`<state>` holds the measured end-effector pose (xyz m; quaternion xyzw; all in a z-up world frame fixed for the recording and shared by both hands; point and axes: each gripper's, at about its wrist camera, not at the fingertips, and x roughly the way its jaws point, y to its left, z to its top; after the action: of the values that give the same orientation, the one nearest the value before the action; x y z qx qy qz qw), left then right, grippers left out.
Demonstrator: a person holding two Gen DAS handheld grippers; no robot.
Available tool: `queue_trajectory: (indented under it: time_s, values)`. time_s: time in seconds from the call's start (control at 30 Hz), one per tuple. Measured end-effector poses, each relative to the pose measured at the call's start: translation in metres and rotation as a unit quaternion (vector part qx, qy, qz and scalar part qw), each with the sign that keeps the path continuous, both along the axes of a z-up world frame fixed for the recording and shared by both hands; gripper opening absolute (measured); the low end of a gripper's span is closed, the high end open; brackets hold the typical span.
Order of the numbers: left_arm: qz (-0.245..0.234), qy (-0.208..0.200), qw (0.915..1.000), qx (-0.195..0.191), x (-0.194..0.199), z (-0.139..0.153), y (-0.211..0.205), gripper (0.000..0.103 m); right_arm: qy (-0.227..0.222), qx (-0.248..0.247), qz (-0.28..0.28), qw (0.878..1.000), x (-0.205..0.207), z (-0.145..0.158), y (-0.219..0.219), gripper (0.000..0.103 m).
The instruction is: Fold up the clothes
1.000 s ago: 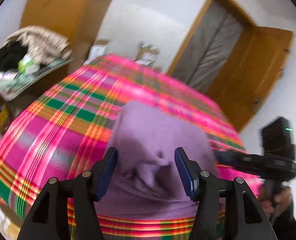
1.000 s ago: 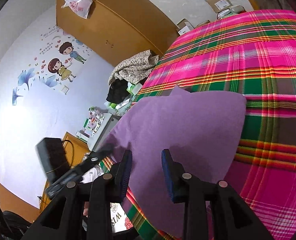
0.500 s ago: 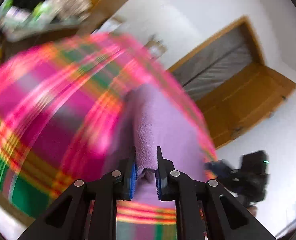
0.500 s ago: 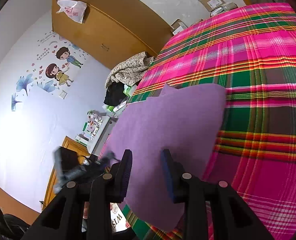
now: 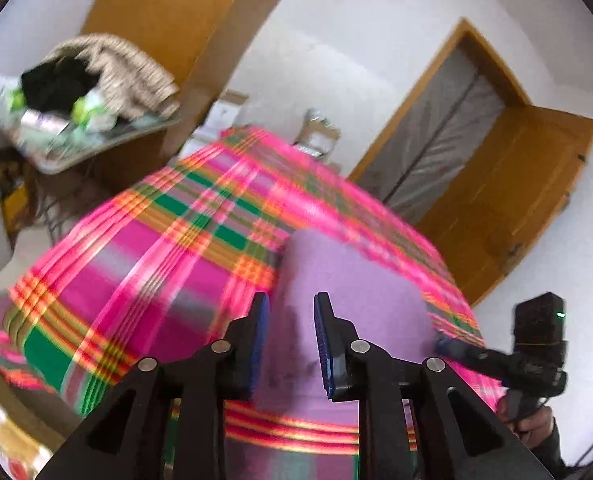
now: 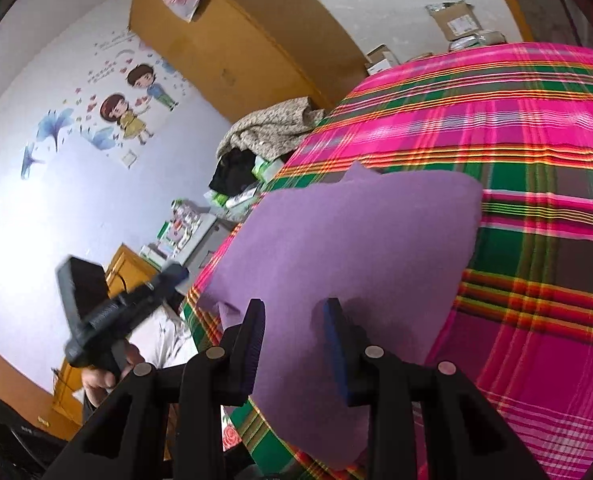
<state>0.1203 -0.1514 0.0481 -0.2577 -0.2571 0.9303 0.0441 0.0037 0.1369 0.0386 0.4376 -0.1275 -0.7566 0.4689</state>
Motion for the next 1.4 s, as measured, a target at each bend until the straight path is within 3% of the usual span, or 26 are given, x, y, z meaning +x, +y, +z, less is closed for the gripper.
queue_trajectory:
  time_s: [0.07,0.23,0.4,0.73,0.97,1.07,1.17,1.4]
  values:
    - [-0.033,-0.001,0.9994,-0.014,-0.006,-0.003,0.017,0.026,0.005,0.011,0.013,1.0,0.003,-0.001,-0.006,0.032]
    - [-0.061,-0.066,0.995,-0.043,-0.016,-0.039,0.034,0.026,0.023,0.042,0.041,0.998,0.013,-0.01,-0.013,0.03]
    - [-0.067,-0.064,0.9939,-0.06,-0.009,-0.044,0.033,0.026,0.029,0.048,0.041,0.998,0.012,-0.015,-0.006,0.019]
    - [-0.065,-0.013,0.9933,-0.094,-0.04,-0.004,0.024,0.026,0.077,0.047,-0.005,0.996,-0.011,0.002,-0.004,0.022]
    - [-0.085,-0.037,0.9888,-0.116,-0.092,-0.017,0.028,0.026,0.111,0.075,-0.04,0.99,-0.04,0.004,-0.012,0.022]
    - [-0.089,-0.063,0.988,-0.109,-0.105,-0.035,0.025,0.026,0.089,0.099,-0.052,0.99,-0.057,-0.013,-0.016,0.02]
    - [-0.088,-0.065,0.988,-0.109,-0.111,-0.032,0.023,0.026,0.054,0.079,-0.056,0.994,-0.068,-0.025,-0.01,0.019]
    - [-0.085,-0.067,0.9881,-0.109,-0.127,-0.026,0.02,0.026,0.085,0.073,-0.074,0.991,-0.077,-0.007,-0.011,0.02]
